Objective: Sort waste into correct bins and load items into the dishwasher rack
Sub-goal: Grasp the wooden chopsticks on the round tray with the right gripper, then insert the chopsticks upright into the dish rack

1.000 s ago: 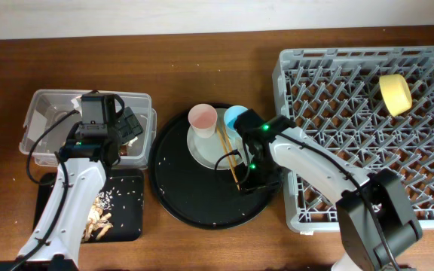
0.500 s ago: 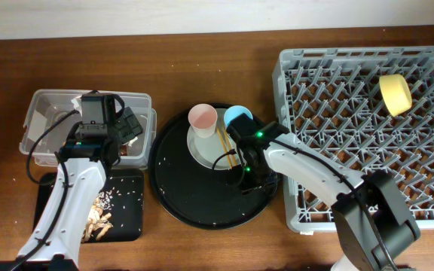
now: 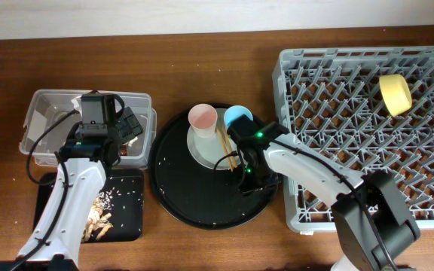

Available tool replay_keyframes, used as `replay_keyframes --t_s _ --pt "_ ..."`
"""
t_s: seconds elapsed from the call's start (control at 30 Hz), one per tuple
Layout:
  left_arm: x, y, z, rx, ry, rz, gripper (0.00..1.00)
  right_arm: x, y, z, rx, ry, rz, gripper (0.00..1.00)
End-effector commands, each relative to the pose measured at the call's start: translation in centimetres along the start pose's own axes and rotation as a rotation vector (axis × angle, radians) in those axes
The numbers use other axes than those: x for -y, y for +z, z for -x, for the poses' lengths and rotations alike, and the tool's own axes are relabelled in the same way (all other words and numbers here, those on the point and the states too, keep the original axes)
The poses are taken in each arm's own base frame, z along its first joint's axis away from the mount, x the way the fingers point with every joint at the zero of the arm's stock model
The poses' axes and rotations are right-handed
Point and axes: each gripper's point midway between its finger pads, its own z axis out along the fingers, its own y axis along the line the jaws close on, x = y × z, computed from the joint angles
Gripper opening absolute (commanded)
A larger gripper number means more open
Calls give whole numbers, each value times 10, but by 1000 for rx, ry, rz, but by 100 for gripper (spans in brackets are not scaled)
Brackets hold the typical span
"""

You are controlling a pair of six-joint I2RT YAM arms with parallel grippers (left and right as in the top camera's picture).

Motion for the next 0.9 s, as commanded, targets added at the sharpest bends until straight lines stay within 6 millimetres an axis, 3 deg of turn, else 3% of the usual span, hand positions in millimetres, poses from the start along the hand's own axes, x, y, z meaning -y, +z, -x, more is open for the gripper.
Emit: replay_keyframes --t_s 0.0,0.27,0.43,0.5,0.73,0.87 --pt "-3 -1 3 10 12 10 99 -2 12 -5 6 -15 -10 43" --pt "-3 -1 3 10 12 10 99 21 -8 13 47 47 -53 43" --pt "-3 -1 3 10 12 10 99 17 -8 24 93 38 -36 42" --pt "-3 -1 3 10 12 10 99 14 -8 30 114 34 -23 37" --pt "-3 -1 3 10 12 10 99 5 -3 35 146 3 -14 24" --pt "-3 -1 3 10 12 10 99 -3 -1 32 146 -25 -22 24"
